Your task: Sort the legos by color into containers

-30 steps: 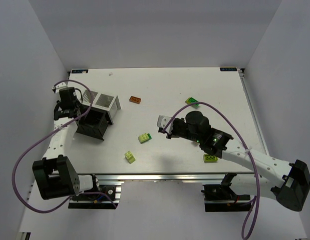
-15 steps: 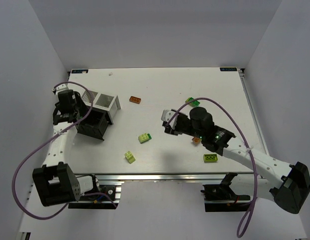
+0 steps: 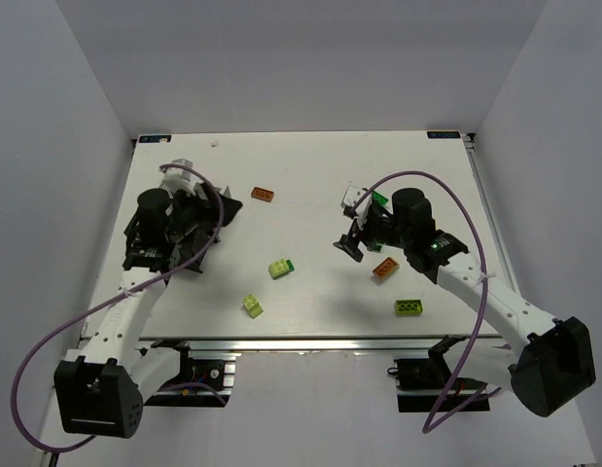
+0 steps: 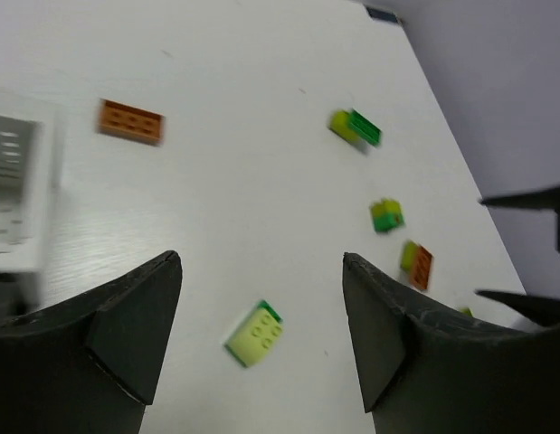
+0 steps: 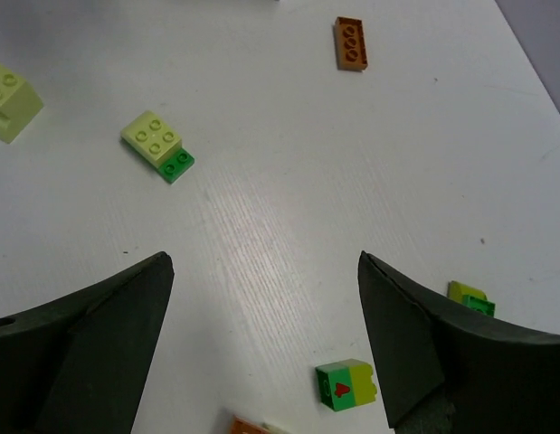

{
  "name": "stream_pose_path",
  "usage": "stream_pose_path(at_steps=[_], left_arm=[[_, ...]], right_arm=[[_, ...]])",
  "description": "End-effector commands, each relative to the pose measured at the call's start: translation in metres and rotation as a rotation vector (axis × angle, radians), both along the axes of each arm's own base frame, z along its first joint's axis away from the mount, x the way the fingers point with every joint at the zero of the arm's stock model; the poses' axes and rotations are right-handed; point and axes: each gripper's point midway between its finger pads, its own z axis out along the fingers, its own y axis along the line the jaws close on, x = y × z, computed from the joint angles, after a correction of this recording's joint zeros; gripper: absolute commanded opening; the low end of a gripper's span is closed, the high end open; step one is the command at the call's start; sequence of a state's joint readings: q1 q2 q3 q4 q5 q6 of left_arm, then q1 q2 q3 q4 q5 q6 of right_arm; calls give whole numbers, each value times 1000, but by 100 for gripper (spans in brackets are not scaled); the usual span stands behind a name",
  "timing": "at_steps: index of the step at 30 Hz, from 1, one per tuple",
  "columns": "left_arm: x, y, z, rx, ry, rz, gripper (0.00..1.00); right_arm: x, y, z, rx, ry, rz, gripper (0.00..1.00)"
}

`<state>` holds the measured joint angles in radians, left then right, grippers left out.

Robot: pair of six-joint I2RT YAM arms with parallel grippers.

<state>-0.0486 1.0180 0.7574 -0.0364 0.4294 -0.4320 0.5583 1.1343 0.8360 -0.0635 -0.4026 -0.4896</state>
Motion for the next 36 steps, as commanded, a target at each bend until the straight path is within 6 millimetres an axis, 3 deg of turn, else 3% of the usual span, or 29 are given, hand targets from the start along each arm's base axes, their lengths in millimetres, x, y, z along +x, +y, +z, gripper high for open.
stream_pose_path(at_steps=[1,4,9,10,11,13,18,20,23,24,25,26,27,28,29,30,31,32,34,36], left_arm=[[-23,-40,-3,21,-1,-169,81],[-34,-61,-17,95,30,-204,81],[-34,-62,-33,182,75,-154,77],[-34,-63,-31,183,72,-152,77],[-34,-62,-30,181,69,-145,76],[-35,-59,-24,179,52,-127,75],[-37,-44,-3,187,-20,-43,75],[-36,-33,7,195,-55,14,75],[-38,-21,16,205,-83,70,75],[-38,-19,14,213,-78,79,75],[-37,-14,19,217,-91,108,76],[-38,-9,23,220,-104,133,76],[-38,-7,23,224,-107,142,76],[-38,-3,24,227,-110,161,76],[-39,0,27,226,-120,173,76],[-39,1,29,226,-126,181,76],[-40,3,30,226,-128,188,76],[-40,4,32,225,-133,197,76],[-41,5,33,223,-138,198,76],[-41,5,34,221,-143,199,76]], right_arm=[[-15,11,12,27,-15,138,87],[-30,12,1,-15,-92,262,82],[-63,7,-22,-79,-315,499,80],[-72,9,-25,-78,-391,576,81],[-82,6,-41,-86,-394,614,81],[-95,10,-47,-73,-428,678,84],[-95,26,-69,-148,-383,742,89],[-103,32,-81,-211,-351,812,89],[-94,56,-86,-278,-331,851,89],[-92,61,-100,-306,-281,858,89],[-85,76,-88,-315,-315,858,89],[-81,83,-89,-329,-310,858,89],[-82,92,-104,-354,-261,873,89],[-70,104,-93,-357,-289,855,89],[-66,111,-107,-380,-251,858,89],[-64,118,-111,-399,-234,848,89],[-56,129,-103,-393,-251,838,89],[-54,134,-118,-413,-221,844,89],[-47,149,-117,-423,-223,821,87],[-43,156,-133,-453,-197,813,84]])
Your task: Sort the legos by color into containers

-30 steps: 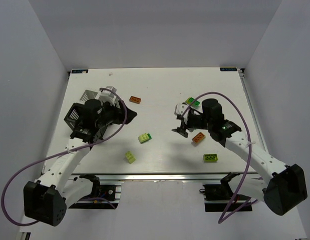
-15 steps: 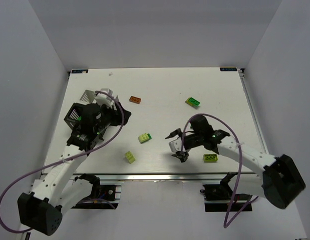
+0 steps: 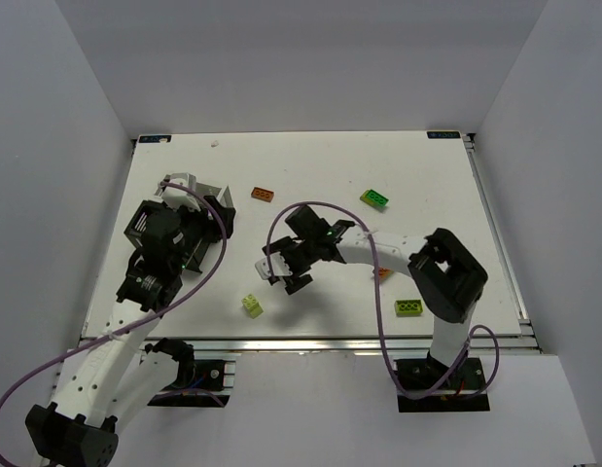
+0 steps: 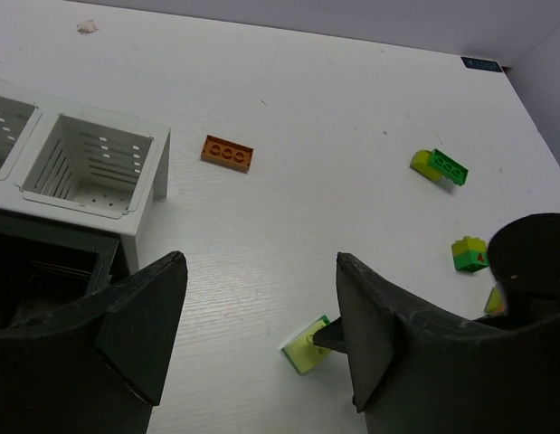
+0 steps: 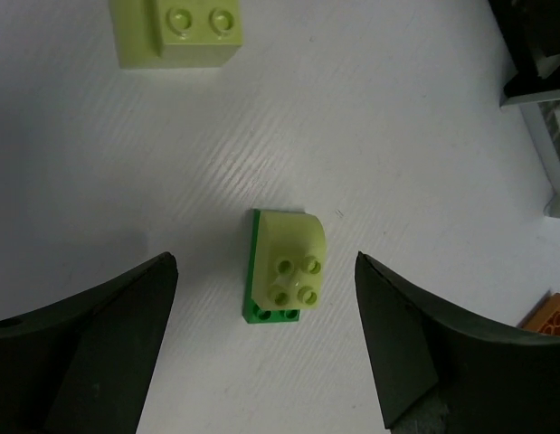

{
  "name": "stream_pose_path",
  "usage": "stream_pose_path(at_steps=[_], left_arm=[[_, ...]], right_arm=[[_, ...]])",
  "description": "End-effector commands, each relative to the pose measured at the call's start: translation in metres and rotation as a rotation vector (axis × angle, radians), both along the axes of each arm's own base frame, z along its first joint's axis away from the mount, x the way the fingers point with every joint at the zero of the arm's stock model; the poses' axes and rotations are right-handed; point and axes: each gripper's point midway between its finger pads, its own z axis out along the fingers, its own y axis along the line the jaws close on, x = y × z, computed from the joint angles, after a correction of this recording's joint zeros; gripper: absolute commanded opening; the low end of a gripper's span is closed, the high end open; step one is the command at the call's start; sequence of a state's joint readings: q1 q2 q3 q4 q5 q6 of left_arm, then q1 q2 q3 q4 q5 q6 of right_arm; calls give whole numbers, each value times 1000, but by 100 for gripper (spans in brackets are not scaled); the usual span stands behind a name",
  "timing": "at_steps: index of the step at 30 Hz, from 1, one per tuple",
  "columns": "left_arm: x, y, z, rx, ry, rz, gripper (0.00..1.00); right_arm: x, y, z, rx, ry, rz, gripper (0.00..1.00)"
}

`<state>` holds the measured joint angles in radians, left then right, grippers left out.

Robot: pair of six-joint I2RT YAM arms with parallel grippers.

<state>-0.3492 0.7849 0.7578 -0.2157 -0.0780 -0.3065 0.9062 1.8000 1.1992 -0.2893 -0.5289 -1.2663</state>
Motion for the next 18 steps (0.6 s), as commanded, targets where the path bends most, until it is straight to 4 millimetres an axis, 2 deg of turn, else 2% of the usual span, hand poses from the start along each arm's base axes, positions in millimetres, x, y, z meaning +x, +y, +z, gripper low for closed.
stream_pose_path(at_steps=[1,5,9,16,18], left_arm=[[-1,6,9,7,-28,28,76],[-1,5,9,6,-26,23,76],[-1,5,7,7,-23,19,76],[0,4,5,11,-15,17,76],[1,3,5,11,-15,14,76]], right_arm=[[12,14,-5,-37,-13,-59,84],[31,28,-17,-63,-4,-142,78],[43,30,-23,-76,-20,-197,76],[44,27,-26,-96,-10,-211,71],[40,24,-28,-108,3,-201,67]])
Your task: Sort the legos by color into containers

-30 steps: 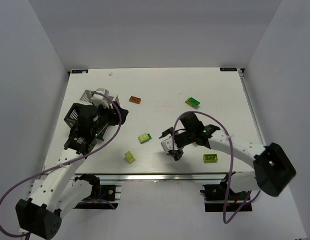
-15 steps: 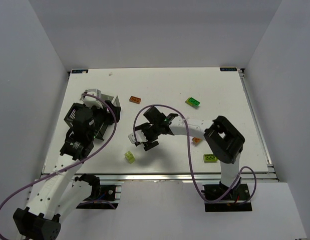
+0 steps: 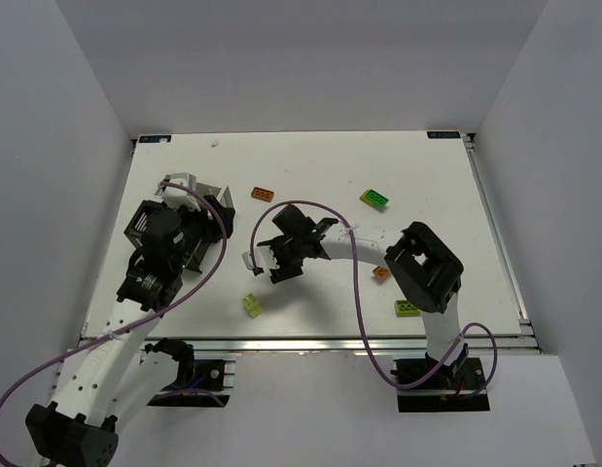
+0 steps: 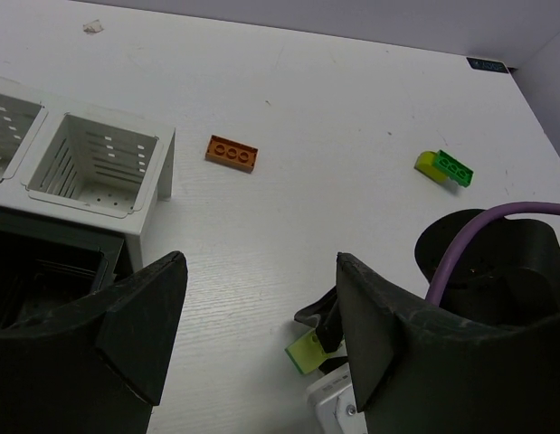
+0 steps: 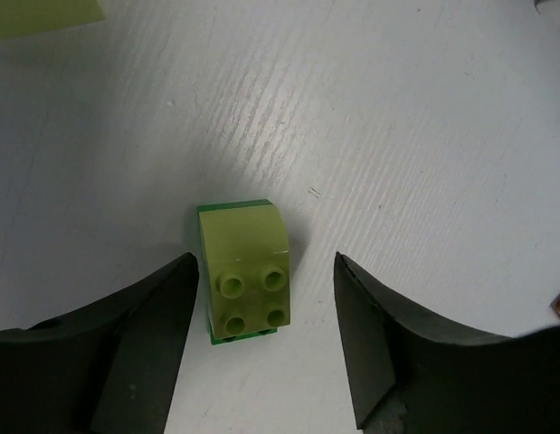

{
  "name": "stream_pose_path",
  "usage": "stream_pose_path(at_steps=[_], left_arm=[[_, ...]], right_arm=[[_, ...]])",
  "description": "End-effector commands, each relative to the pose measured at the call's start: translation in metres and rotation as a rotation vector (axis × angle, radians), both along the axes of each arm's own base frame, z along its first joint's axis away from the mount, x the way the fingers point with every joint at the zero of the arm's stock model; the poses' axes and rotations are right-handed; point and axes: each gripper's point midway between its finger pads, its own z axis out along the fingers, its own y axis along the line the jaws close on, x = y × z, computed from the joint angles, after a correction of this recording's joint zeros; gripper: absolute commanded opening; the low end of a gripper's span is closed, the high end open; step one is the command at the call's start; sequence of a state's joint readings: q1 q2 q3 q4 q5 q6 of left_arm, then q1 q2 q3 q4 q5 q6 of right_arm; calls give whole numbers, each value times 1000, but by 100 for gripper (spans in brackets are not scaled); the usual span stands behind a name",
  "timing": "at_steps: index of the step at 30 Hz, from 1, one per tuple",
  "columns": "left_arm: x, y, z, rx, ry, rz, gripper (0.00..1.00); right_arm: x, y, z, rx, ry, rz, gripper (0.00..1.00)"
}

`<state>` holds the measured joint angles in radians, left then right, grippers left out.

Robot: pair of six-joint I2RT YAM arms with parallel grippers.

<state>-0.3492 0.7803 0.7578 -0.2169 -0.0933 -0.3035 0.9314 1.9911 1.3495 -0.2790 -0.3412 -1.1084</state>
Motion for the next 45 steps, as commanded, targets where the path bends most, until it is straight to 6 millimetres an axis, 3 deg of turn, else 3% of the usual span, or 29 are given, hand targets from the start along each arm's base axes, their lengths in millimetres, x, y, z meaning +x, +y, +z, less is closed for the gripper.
stream_pose_path(at_steps=[1,10,14,17,18,20,21,22,23,24,25,27,30,32,33,35,37,41,45], left_arm=[[0,0,2,7,-5,-2,76],[1,-9,-2,2,10,-47,77],[-2,-16,1,-10,-14,-93,77],[-10,-30,8,-33,-56,-183,77],[-13,-32,14,-39,-80,-200,77],[-18,-37,20,-49,-121,-239,78],[-23,-42,30,-63,-161,-276,78],[-25,-43,32,-68,-178,-292,78],[-28,-46,31,-73,-185,-313,78],[-32,-53,40,-94,-223,-357,78],[-37,-57,43,-104,-240,-389,78],[-45,-70,41,-147,-245,-467,78],[-61,-95,59,-248,-320,-639,78],[-68,-105,60,-292,-325,-721,78],[-74,-107,77,-339,-390,-752,78],[-79,-112,75,-394,-386,-791,78],[-80,-115,89,-405,-429,-809,78],[-79,-139,93,-413,-391,-876,78],[-79,-167,83,-405,-346,-960,79]], right_arm=[[3,6,11,18,0,-4,65],[-2,0,5,-12,50,0,43],[-5,-3,17,16,76,-18,32],[-9,-10,42,88,139,-59,25],[-9,-13,63,139,138,-74,24],[-9,-25,75,190,207,-137,19],[-8,-31,98,241,207,-158,18],[-2,-41,106,269,224,-197,16],[-9,-47,110,297,286,-220,16],[-9,-54,133,357,281,-232,16],[-1,-66,144,399,294,-278,15],[-8,-78,174,503,352,-311,14],[-9,-98,213,642,437,-378,10],[-8,-109,232,711,475,-393,6],[-8,-113,252,775,460,-384,5],[-15,-125,264,824,562,-411,3],[-17,-133,275,885,653,-437,2],[-29,-146,289,956,760,-420,0],[-37,-157,290,994,846,-420,0]])
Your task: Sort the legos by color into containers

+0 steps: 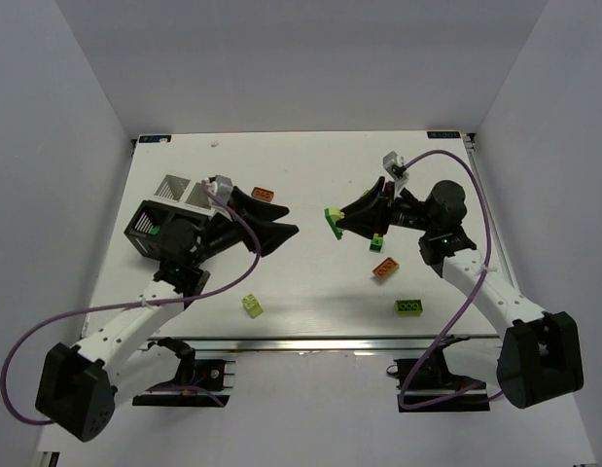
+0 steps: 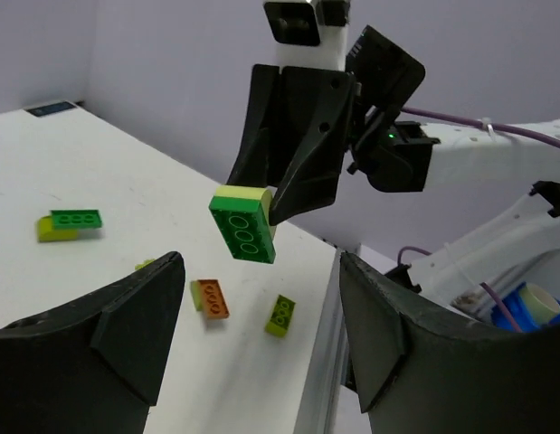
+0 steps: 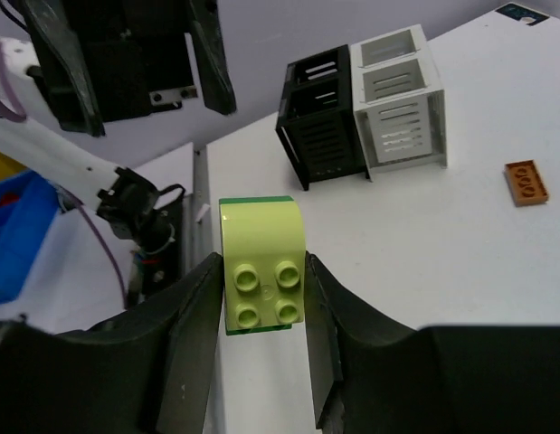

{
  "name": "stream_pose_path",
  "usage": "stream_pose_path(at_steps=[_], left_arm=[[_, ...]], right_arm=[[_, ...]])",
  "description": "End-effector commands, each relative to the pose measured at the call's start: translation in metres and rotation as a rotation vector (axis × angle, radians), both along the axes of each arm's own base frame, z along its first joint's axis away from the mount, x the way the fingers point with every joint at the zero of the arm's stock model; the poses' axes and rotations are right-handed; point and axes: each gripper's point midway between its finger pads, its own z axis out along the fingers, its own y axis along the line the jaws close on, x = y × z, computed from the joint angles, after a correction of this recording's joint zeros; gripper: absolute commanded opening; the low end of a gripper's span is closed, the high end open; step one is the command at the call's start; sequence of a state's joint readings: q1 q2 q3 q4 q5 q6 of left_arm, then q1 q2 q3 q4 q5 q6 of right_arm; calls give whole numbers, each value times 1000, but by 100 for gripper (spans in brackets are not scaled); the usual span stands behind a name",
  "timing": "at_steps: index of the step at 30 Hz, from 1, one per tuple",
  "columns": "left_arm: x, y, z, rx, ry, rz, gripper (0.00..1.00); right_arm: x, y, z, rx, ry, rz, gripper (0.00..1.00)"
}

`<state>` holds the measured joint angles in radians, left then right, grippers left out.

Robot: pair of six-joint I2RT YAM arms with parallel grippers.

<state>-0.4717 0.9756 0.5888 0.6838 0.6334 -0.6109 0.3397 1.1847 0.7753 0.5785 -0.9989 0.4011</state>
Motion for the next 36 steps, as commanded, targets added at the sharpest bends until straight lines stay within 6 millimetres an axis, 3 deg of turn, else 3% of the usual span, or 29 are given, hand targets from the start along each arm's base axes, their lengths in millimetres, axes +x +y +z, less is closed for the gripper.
stream_pose_path(at_steps=[1,7,10,27,36], left_arm=[[-9,-23,9,-2,-44,-102,79],[-6,-57,-17,60,34,-168,79],[-5,-63,-21,70,26,-165,79],[-20,-73,-36,47,70,-243,77],[-24,-73,-37,53,75,-265,69]], right_arm=[[-23,-8,34,121,10,69,0],[-36,-12,33,166,7,97,0],[-41,-13,34,181,10,107,0],[-44,8,13,145,22,140,0],[-39,11,5,130,20,132,0]])
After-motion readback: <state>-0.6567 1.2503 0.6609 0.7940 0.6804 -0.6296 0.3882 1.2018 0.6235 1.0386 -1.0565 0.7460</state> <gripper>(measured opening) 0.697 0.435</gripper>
